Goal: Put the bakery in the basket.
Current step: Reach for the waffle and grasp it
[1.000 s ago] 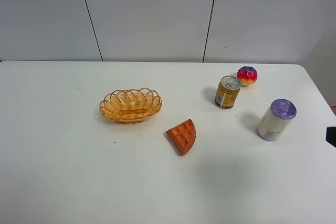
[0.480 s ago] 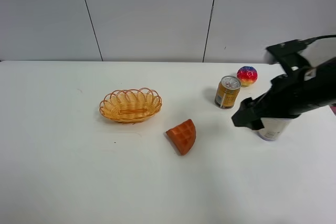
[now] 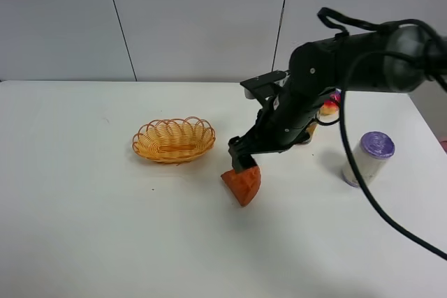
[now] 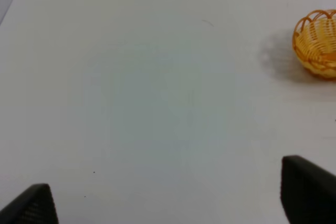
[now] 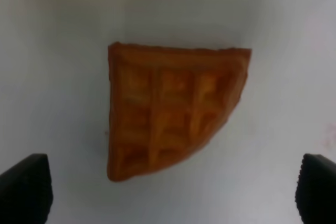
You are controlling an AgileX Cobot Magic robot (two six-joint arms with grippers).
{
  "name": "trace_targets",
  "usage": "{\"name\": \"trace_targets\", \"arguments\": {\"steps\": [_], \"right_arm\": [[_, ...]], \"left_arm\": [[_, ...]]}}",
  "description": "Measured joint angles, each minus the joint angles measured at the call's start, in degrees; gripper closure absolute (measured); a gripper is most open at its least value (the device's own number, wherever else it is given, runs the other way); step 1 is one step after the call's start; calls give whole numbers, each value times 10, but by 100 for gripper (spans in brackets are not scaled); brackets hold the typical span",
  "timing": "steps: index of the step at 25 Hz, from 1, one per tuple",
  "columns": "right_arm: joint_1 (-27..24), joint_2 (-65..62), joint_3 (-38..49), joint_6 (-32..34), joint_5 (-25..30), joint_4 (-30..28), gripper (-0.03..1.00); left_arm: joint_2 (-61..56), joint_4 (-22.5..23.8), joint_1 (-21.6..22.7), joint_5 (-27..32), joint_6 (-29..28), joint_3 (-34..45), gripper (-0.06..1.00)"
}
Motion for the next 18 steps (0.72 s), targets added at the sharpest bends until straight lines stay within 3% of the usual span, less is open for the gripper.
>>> {"name": "trace_targets", "arguments": {"steps": [8,18], "right_arm": [[9,57,-5,64,-12,-29,5],[9,101,-5,69,-85,-29,5]], "left_arm": [[0,0,0,0,0,0,10],[0,0,0,0,0,0,10]]}}
